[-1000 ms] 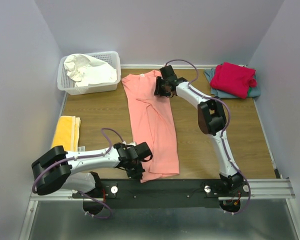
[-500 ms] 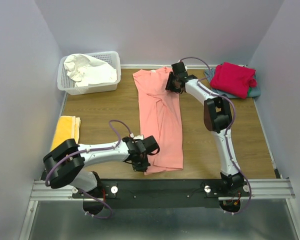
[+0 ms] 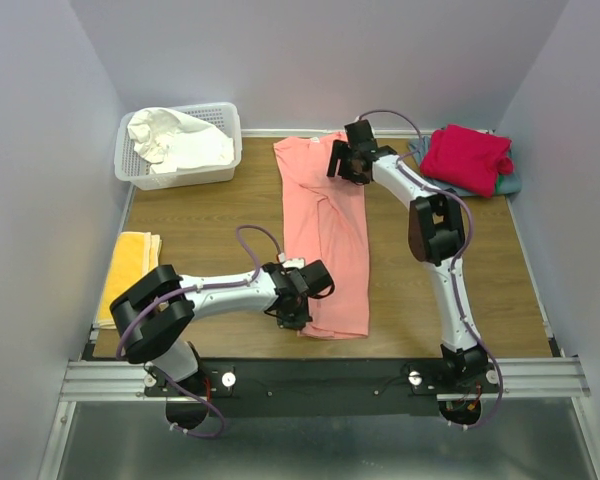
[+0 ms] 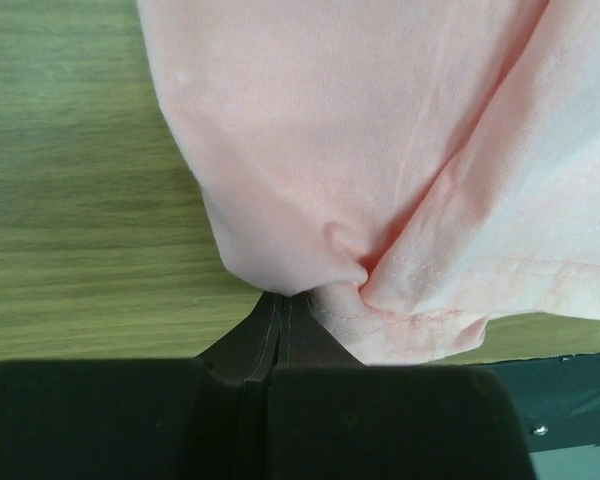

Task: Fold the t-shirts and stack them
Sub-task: Fold the tshirt

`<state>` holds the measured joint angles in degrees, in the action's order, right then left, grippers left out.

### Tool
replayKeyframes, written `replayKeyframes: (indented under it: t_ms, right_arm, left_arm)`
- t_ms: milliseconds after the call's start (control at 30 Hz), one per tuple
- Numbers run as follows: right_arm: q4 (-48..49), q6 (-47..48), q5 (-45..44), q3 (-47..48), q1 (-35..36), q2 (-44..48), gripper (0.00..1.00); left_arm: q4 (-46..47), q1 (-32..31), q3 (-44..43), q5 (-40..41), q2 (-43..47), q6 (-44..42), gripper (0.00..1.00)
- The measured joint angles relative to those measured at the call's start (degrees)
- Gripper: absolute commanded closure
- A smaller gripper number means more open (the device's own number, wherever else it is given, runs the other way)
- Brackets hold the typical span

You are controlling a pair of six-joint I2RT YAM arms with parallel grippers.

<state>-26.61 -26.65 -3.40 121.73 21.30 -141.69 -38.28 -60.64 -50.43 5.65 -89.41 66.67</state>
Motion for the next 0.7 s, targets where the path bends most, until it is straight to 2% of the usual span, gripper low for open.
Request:
replayKeyframes:
  t_ms: [133,267,333,467,567,700]
  right_arm:
    - [-2.7,1.0,-0.1,0.1,-0.6,2.5,0.16]
    - [-5.0,1.2,-2.0,-3.9,-0.8,11.0,0.22]
    - [-5.4,0.4,-3.1,-12.1,-0.8,20.4,0.30]
    - [-6.9,-2.0,-3.3,-29.7,-0.8,38.4,0.55]
    - [-8.1,-3.8,-3.3,-40.8,0.0,46.7,0.62]
    - [-10.7,-5.5,-2.6,-55.7,2.9,54.0,0.63]
  left_arm:
    - [0.4,0.5,0.0,1.0,0.2,-0.8,1.00]
    - [0.7,0.7,0.4,1.6,0.6,-1.5,1.00]
    - [1.0,0.7,0.9,1.9,1.2,-2.3,1.00]
    - [1.4,1.2,2.2,2.3,2.6,-3.7,1.00]
    - [1.6,1.3,3.2,2.3,3.9,-5.0,1.00]
    - [1.8,1.4,3.8,2.3,6.4,-6.2,1.00]
